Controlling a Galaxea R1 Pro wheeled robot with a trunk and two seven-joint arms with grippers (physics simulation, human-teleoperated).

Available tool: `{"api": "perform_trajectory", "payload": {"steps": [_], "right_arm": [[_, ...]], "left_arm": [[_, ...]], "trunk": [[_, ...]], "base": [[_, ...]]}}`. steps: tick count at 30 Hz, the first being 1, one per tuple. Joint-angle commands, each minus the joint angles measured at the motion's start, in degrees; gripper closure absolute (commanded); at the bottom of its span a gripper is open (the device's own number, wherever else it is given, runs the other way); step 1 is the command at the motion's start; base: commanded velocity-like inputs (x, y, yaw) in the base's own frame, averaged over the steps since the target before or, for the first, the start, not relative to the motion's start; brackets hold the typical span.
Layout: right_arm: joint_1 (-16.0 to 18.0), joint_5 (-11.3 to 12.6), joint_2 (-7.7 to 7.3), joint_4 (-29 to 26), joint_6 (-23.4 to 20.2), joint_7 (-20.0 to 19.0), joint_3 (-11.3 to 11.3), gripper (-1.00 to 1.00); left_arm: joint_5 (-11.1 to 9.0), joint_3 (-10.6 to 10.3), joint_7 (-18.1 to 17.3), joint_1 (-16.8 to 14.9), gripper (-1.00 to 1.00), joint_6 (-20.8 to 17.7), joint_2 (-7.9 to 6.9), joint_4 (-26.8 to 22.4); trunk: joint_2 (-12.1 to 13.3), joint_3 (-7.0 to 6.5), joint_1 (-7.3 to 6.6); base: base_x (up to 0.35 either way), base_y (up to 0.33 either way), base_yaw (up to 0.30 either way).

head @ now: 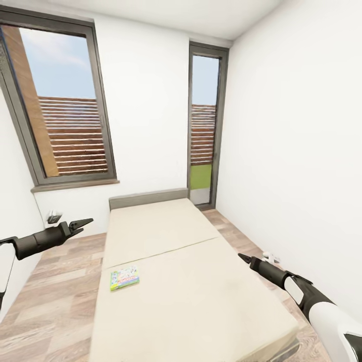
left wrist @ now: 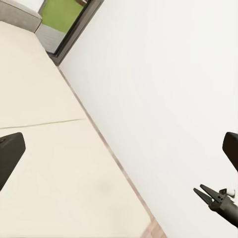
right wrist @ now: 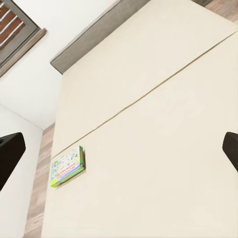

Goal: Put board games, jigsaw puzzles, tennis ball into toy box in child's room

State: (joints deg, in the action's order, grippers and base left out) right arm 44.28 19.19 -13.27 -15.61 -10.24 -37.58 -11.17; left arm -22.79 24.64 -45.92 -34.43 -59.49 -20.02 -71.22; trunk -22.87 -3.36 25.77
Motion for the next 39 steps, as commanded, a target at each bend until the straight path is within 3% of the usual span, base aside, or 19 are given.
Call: {"api": "perform_trajectory", "payload": {"steps": [1, 39], "right_arm": [[0.02, 0.49, 0.0, -0.02, -0.6, -0.19, -0.17, -1.0], [0.02, 0.62, 0.05, 0.0, -0.81, -0.1, -0.18, -1.0]], "left_arm": [[0.28, 0.06, -0.34, -0.03, -1.0, -0.19, 0.03, 0.03], [0.17, 0.14, -0.31, -0.03, -1.0, -0.11, -0.06, 0.03]], "trunk": [[-0.05, -0.01, 0.01], [-0.05, -0.13, 0.01]], "base": [[-0.107, 0.207, 0.0], [-0.025, 0.14, -0.086]]}}
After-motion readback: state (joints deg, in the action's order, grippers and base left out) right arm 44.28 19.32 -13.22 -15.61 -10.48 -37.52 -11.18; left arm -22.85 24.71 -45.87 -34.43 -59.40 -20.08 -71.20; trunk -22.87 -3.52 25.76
